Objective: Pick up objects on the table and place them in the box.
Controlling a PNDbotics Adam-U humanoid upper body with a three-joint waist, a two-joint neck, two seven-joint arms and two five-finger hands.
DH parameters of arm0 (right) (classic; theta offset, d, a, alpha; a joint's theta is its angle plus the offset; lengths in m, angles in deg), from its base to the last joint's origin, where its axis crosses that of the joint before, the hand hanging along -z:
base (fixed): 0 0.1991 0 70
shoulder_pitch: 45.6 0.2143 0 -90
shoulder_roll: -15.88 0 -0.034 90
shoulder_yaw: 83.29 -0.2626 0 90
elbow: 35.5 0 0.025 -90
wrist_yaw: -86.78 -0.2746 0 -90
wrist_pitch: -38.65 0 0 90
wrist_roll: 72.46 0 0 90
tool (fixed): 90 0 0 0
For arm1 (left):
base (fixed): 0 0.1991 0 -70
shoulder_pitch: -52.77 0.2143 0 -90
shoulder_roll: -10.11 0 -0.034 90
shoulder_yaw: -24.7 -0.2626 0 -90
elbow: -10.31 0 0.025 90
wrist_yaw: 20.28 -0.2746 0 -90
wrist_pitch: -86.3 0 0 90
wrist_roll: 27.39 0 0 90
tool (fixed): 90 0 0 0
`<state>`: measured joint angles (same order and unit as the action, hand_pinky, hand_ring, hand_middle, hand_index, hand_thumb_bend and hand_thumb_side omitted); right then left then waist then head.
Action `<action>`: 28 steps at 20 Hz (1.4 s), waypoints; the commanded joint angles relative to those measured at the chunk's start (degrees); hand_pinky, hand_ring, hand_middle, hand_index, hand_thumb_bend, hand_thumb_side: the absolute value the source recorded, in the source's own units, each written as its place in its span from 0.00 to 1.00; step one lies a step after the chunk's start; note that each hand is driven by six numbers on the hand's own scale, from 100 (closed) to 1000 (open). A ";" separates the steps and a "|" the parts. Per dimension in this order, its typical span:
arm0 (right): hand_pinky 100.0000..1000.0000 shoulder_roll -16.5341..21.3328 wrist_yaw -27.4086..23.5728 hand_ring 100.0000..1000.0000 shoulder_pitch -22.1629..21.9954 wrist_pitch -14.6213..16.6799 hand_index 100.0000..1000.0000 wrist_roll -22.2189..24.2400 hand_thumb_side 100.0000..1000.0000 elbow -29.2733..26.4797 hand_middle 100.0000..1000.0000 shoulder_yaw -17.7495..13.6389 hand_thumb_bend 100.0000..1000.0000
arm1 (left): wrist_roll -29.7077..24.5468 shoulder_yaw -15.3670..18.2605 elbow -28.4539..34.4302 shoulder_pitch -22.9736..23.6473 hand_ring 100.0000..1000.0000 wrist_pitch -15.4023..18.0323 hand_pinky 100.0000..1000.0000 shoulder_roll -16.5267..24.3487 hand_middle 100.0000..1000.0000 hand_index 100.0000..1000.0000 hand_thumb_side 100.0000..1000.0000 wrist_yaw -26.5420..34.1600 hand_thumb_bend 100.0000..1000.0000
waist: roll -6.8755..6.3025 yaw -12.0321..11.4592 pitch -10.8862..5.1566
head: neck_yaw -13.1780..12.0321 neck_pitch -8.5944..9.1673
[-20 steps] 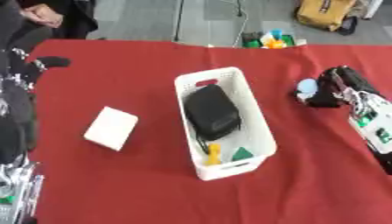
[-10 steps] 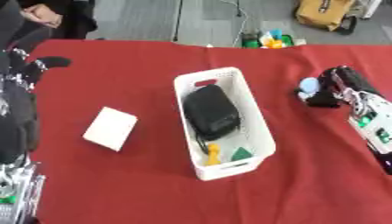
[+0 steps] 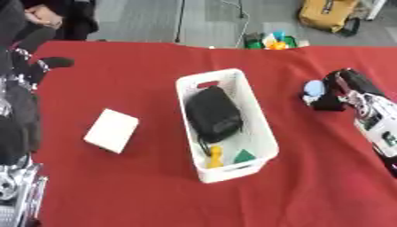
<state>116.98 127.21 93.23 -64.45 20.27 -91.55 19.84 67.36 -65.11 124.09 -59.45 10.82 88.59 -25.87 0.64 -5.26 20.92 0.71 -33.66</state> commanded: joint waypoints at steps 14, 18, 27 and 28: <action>0.77 1.71 0.91 0.64 0.33 -0.08 0.48 1.78 0.40 -0.71 0.31 0.39 0.29 | 0.38 0.10 0.81 -0.62 0.86 0.00 0.62 0.44 1.00 0.90 1.00 0.05 0.00 | 0.25 0.39 -1.95 | -0.37 -0.21; 0.77 1.91 0.81 0.64 0.39 -0.16 0.48 1.83 0.40 -1.05 0.31 0.42 0.28 | 0.39 0.10 0.81 -0.58 0.86 -0.01 0.62 0.48 1.00 0.90 1.00 0.06 0.00 | 0.42 0.52 -2.17 | -0.50 -0.20; 0.77 2.52 1.11 0.64 0.95 0.12 0.48 2.81 0.42 -2.21 0.31 1.05 0.27 | 0.41 0.08 0.81 -0.42 0.86 -0.07 0.62 0.58 1.00 0.90 1.00 0.04 0.00 | 0.98 0.94 -3.00 | -0.83 -0.65; 0.77 2.56 1.07 0.64 1.00 0.09 0.48 2.92 0.42 -2.33 0.31 1.04 0.27 | 0.41 0.07 0.81 -0.43 0.86 -0.07 0.62 0.59 1.00 0.90 1.00 0.05 0.00 | 1.03 0.96 -3.06 | -0.83 -0.64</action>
<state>117.41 128.01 93.07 -64.39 22.94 -92.54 21.04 67.62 -65.11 124.09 -59.42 10.77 88.59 -25.86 1.71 -4.34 19.31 0.10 -34.19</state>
